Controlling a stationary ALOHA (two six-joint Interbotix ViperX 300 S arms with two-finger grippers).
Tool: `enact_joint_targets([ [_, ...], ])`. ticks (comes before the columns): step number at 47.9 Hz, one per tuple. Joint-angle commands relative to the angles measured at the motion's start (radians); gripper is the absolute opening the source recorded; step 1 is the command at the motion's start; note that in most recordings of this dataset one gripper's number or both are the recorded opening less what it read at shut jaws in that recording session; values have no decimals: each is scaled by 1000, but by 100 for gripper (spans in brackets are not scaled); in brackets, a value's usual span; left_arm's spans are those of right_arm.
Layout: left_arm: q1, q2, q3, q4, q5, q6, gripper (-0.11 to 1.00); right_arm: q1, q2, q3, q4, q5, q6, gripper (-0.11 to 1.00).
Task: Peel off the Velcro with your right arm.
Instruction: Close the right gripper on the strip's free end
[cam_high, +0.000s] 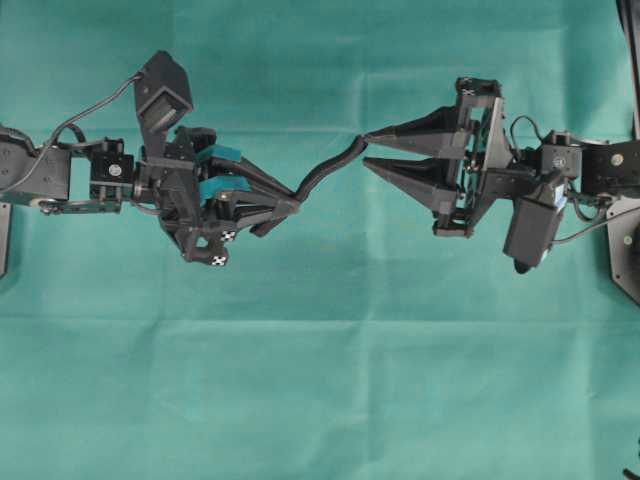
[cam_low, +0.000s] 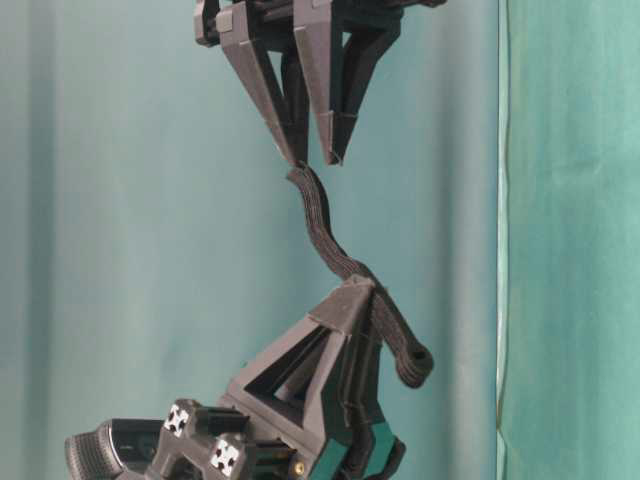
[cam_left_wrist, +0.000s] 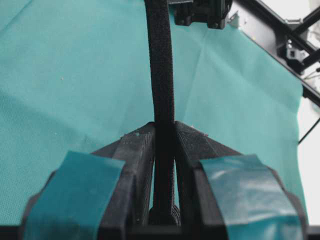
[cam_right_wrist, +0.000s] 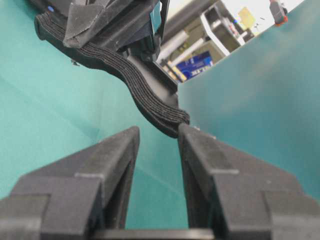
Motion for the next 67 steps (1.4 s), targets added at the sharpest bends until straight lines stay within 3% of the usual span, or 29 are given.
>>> enact_joint_targets([
  [1,3,-25,-12,-2,-11,0,10,3,-8,-11,-2,-11,3,1],
  [67,15,-25,-14,-2,-14,2,10,18,-8,18,-2,-6,8,0],
])
